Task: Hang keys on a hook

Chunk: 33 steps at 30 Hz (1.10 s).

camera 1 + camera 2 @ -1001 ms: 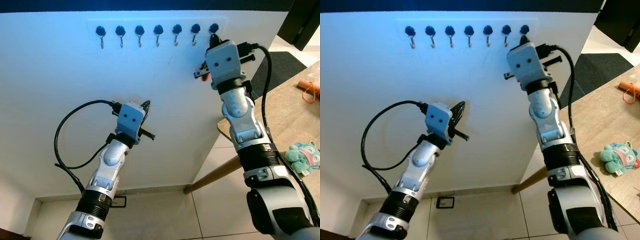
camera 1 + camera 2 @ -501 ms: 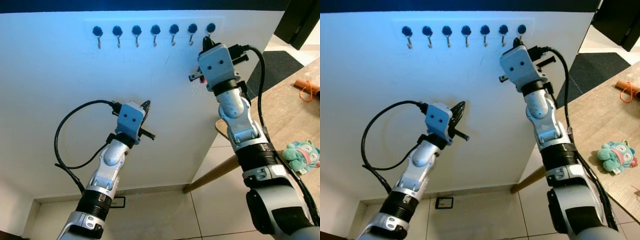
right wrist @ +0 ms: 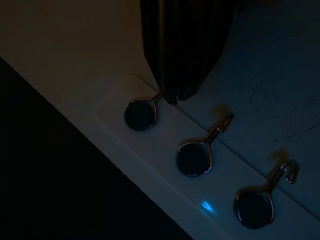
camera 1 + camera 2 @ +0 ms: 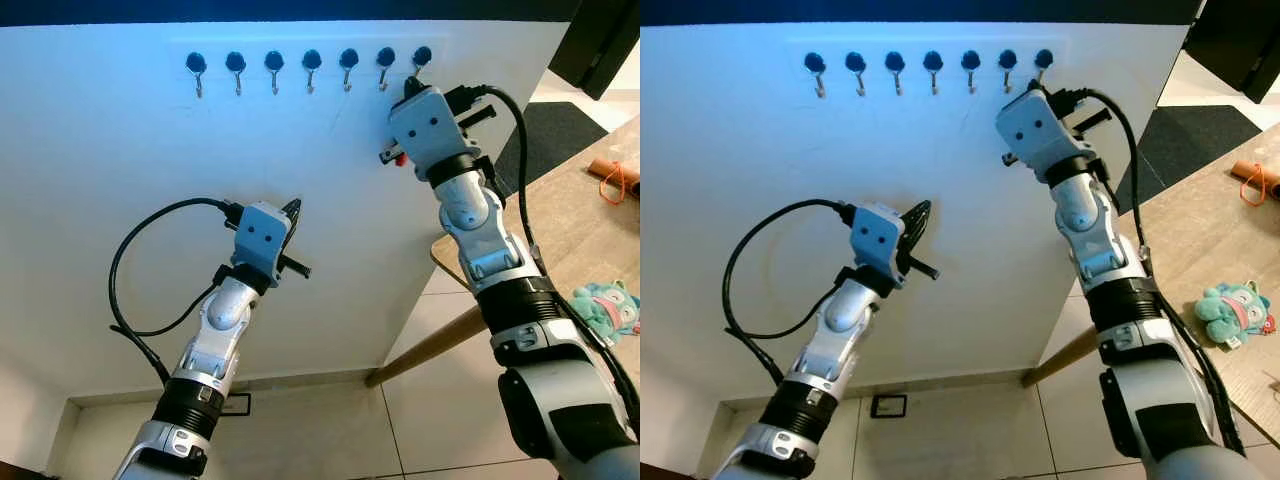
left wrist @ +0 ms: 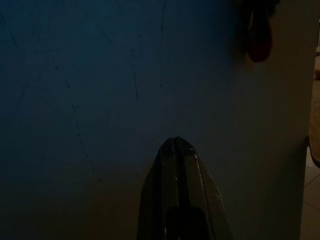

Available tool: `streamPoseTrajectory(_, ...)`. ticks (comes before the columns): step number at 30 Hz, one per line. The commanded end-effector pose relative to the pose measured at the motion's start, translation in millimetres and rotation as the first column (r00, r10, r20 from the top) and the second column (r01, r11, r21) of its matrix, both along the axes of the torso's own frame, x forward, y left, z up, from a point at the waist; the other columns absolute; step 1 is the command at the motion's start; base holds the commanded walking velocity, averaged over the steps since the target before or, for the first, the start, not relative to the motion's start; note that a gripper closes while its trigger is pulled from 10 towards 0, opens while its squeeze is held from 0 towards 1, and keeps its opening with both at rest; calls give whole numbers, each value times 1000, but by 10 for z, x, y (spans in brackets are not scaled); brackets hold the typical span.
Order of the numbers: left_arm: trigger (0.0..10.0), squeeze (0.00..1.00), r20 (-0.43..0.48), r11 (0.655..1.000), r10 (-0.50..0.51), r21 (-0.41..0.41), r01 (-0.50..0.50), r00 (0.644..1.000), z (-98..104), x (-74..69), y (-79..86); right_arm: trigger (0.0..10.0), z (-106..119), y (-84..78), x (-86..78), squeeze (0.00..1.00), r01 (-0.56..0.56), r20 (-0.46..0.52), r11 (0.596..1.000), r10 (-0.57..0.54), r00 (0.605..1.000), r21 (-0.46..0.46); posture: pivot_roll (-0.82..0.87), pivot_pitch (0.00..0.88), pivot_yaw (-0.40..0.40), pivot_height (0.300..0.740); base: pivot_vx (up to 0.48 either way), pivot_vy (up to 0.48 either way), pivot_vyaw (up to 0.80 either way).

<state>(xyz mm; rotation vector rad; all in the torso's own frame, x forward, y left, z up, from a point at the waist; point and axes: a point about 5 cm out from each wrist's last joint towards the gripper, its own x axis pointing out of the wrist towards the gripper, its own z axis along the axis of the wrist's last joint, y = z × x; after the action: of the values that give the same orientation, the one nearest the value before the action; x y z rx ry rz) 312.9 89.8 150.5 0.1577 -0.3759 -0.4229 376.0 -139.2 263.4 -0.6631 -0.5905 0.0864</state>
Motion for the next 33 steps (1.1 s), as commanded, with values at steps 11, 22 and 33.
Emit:
streamPoseTrajectory(11, 10000, 0, 35, 982, -125, -140, 128, 992, 140, -73, -148, 10000, -4, -1, 15, 0, 0, -10, 999, 0, 1000, -36, 55, 45, -35, 740, 0, 0, 0)
streamPoseTrajectory(22, 10000, 0, 149, 932, -287, -186, 312, 946, 522, -188, -417, 10000, 2, -15, 4, 0, 4, -1, 999, -4, 1000, -46, 56, 47, -36, 740, 0, 0, 0)
streamPoseTrajectory(33, 10000, 0, 132, 936, -309, -131, 326, 942, 482, -213, -445, 10000, 23, -24, -3, 1000, 2, 9, 1000, -2, 1000, -26, 54, 49, -35, 740, 0, 0, 0)
